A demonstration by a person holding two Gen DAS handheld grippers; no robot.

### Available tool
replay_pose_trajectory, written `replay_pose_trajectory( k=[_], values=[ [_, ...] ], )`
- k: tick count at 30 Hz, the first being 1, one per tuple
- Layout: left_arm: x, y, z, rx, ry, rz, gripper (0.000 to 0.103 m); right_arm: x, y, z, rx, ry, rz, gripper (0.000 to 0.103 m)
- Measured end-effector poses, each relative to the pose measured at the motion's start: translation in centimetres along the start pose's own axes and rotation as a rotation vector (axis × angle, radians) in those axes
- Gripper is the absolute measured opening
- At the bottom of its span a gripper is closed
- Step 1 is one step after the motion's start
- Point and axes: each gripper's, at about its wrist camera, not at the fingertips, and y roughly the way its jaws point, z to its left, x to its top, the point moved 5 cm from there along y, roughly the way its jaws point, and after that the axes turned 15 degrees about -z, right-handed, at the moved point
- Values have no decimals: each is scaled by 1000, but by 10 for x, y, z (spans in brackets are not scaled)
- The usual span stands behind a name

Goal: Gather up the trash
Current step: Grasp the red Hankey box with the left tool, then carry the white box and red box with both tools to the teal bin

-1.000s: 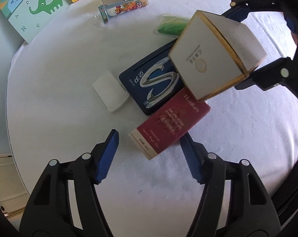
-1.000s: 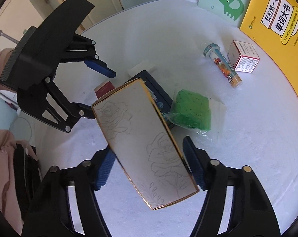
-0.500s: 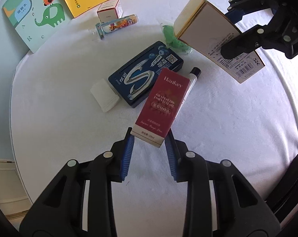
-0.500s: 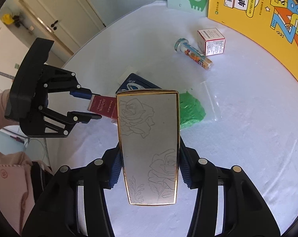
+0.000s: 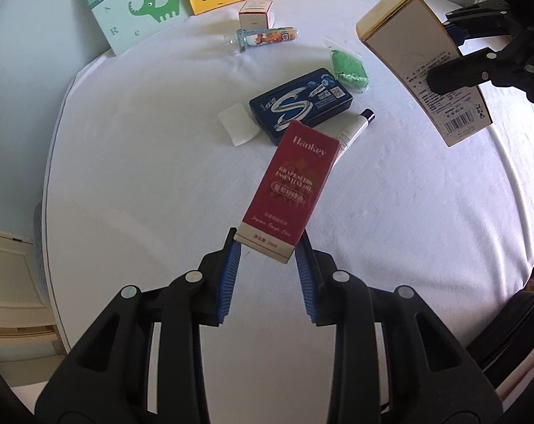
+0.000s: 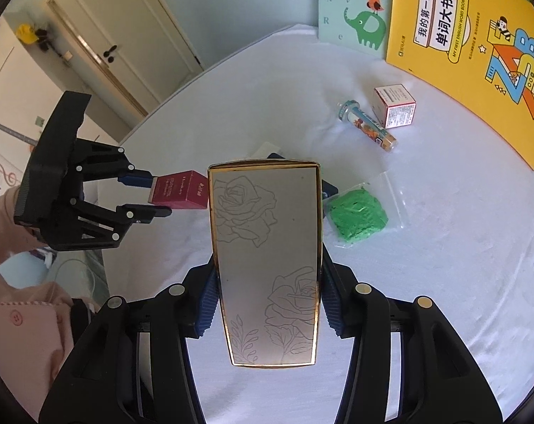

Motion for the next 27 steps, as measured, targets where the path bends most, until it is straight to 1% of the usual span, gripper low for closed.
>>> replay_pose_trajectory(
  k=[6,13,20,27],
  values=[
    [-23,-24,14,59,-42,-8,30,4,-3,27,20,-53,0,50],
    [-48,-52,32,124,-133,-27,30,10,2,64,60,-125,5,50],
    [-89,-76,50,187,-231,-23,30,14,14,106,116,-197,18,50],
    [-132,-101,66,254,-337,-22,30,15,37,160,196,-285,56,50]
  ],
)
